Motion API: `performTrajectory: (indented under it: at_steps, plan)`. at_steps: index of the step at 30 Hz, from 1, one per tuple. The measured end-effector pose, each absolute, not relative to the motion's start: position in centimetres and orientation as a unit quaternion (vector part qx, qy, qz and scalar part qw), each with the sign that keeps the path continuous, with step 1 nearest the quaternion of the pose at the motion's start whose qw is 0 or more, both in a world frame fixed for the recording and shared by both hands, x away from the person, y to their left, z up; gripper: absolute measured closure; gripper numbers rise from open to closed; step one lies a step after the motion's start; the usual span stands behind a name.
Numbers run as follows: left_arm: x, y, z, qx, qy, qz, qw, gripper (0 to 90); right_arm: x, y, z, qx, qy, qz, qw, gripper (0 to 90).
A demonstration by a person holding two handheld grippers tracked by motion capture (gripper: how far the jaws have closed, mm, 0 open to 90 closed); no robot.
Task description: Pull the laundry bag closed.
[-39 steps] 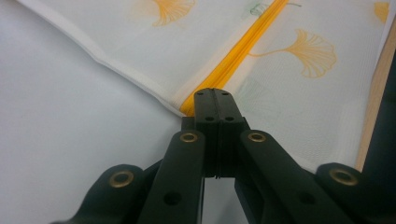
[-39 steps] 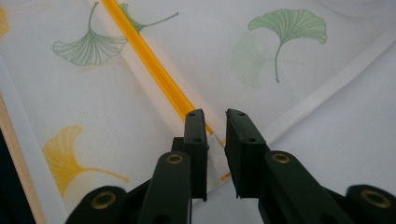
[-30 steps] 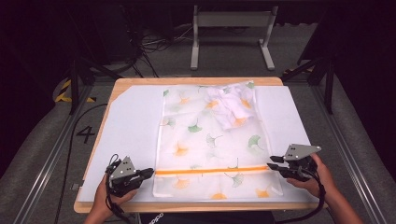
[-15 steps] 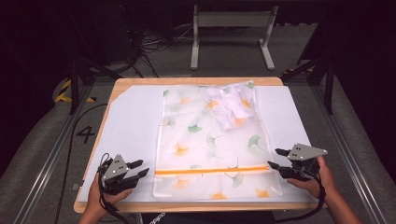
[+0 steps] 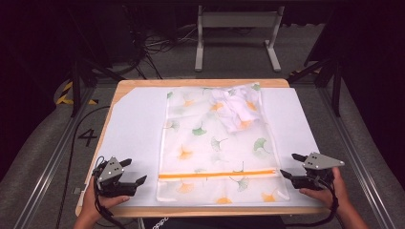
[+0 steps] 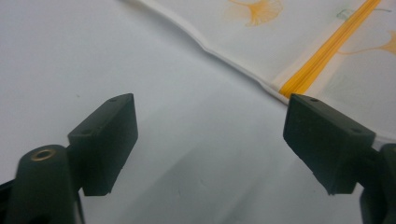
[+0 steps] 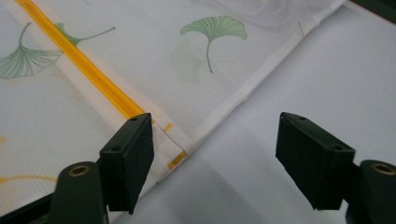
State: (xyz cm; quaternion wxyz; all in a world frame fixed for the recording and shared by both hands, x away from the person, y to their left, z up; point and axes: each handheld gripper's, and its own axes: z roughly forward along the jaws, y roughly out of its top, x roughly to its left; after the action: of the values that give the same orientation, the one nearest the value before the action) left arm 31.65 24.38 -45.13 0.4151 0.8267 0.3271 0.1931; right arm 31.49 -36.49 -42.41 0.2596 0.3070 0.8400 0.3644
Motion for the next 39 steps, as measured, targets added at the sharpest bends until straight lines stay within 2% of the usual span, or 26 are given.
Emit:
performTrajectory:
  at_steps: [6, 18, 39]
  plan:
    - [31.41, 24.49, -45.07, 0.826, 0.329, 0.193, 0.415, 12.3, 31.46, -37.03, -42.73, 0.324, 0.825, 0.376, 0.269, 23.5]
    - [31.25, 24.47, -45.08, 0.820, 0.330, 0.191, 0.426, 12.3, 31.24, -36.40, -42.90, 0.323, 0.826, 0.373, 0.271, 19.7]
    - [31.35, 24.14, -45.23, 0.825, 0.329, 0.186, 0.420, 12.7, 31.14, -36.23, -42.99, 0.322, 0.828, 0.368, 0.275, 20.2]
